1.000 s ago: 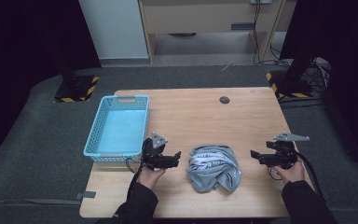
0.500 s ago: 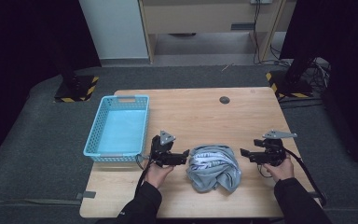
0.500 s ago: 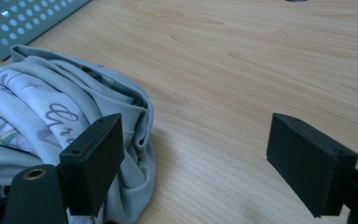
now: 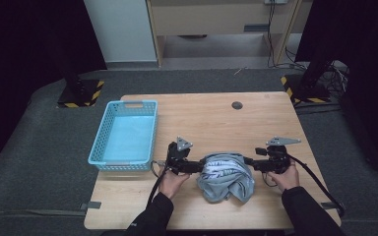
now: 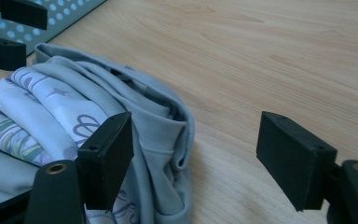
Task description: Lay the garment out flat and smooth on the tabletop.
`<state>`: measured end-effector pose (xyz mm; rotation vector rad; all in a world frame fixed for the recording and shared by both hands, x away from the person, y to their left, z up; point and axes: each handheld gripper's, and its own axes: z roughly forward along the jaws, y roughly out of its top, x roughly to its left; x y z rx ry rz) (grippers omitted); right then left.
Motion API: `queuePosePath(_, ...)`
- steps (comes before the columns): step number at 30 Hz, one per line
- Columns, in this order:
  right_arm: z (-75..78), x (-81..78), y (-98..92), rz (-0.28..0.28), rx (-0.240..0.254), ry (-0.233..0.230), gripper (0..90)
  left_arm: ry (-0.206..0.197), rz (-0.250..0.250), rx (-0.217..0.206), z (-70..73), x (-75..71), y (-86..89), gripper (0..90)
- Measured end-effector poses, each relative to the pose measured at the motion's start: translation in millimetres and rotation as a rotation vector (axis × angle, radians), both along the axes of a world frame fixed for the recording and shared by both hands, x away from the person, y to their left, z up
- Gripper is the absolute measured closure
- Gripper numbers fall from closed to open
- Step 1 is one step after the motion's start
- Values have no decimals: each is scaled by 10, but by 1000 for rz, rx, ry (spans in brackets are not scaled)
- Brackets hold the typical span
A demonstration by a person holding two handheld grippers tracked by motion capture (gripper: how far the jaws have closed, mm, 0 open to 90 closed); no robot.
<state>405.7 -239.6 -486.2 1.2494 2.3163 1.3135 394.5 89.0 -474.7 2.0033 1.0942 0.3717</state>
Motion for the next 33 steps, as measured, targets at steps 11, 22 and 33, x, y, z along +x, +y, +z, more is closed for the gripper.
queuePosePath(11, -62, -6, 89, 49, -11, 31, 499, 25, -35, -37, -87, 44, -60, 390)
queuePosePath(22, -130, 34, 136, 98, -11, 104, 740, 66, -71, -10, -154, 61, -122, 671)
queuePosePath(33, -126, 27, 131, 97, -20, 121, 829, 86, -55, 0, -161, 50, -161, 721)
